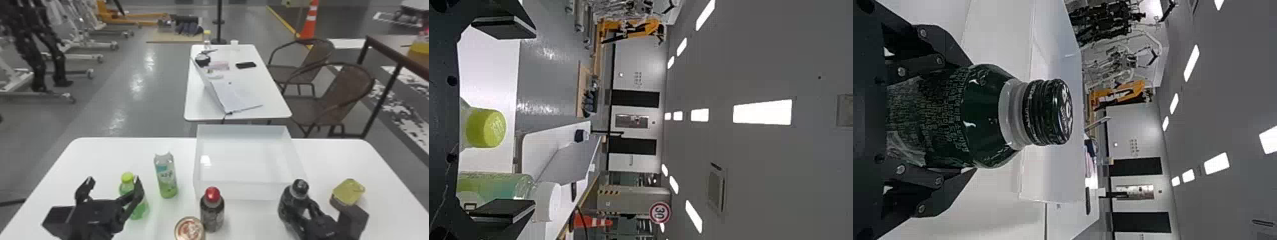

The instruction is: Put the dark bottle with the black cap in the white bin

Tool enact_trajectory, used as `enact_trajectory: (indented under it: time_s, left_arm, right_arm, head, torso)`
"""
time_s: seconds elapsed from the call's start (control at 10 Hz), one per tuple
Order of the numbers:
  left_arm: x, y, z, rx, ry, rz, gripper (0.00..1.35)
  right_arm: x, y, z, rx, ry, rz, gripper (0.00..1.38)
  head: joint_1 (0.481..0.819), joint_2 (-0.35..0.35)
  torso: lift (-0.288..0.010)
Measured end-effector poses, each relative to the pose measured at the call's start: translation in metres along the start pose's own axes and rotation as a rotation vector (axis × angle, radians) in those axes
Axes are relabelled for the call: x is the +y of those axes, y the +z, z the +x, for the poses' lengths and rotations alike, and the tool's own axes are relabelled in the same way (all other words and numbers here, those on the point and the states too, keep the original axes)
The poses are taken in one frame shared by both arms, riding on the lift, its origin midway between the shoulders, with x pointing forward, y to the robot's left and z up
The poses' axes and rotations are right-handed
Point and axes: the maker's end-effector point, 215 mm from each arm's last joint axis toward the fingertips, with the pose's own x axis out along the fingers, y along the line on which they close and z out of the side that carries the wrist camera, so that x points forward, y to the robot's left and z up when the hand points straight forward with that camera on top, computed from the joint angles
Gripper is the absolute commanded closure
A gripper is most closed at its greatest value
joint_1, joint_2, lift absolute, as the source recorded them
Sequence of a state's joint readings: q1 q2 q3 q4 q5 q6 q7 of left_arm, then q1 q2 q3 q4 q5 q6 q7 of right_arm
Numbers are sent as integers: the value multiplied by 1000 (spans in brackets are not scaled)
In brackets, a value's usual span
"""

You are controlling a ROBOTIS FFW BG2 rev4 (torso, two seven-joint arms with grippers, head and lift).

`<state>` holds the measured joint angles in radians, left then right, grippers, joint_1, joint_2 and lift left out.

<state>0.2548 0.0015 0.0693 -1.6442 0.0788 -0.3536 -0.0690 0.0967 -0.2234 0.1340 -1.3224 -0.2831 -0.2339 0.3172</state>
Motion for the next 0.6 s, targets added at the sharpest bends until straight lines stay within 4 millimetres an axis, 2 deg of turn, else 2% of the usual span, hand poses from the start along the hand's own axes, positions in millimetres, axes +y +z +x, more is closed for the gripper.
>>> enact_trajectory:
  time_s: [0.1,0.3,0.4,0.6]
  left_arm:
    - [0,0,0,0,0,-1,104]
    - [1,-1,-1,1,2,2,104]
    - [1,-2,-1,3,2,1,104]
    - [-5,-1,2,1,-8,-6,104]
  right_arm:
    - [4,19,-6,-42,-9,0,817]
    - [18,73,-9,-114,-38,5,817]
    - [27,96,2,-132,-17,25,817]
    - [39,144,38,-182,27,18,817]
  head:
    - [549,0]
    - [549,0]
    - [549,0]
    - [549,0]
  torso:
    - [-100]
    - [-100]
    - [-100]
    - [-100]
